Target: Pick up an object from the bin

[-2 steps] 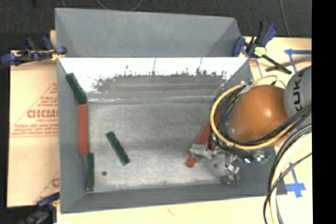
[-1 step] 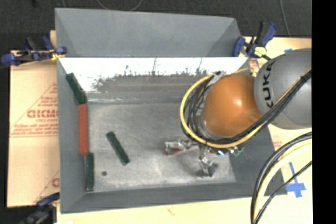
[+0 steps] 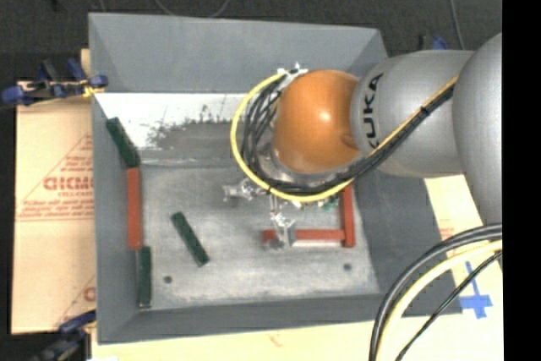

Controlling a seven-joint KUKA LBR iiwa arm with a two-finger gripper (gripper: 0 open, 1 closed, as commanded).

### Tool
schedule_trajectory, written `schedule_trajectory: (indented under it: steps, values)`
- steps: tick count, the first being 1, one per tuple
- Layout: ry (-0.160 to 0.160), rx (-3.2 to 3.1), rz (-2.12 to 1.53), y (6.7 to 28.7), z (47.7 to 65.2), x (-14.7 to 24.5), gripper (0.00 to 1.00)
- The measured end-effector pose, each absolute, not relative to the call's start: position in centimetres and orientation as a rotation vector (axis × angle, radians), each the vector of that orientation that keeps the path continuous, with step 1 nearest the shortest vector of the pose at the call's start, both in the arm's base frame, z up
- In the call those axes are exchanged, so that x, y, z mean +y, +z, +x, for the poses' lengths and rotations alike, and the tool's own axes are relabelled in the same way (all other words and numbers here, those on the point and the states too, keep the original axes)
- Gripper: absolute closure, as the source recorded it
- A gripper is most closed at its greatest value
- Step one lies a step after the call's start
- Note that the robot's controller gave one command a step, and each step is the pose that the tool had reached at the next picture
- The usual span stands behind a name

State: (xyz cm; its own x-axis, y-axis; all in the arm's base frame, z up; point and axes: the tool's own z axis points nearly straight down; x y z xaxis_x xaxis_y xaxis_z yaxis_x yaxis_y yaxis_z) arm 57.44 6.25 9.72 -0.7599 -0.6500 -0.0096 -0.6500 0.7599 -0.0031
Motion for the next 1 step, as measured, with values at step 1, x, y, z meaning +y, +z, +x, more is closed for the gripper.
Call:
schedule_trajectory:
  steps: [1]
  values:
    - [-0.003, 2.833, -1.359, 6.97, 55.67, -1.0, 0.0]
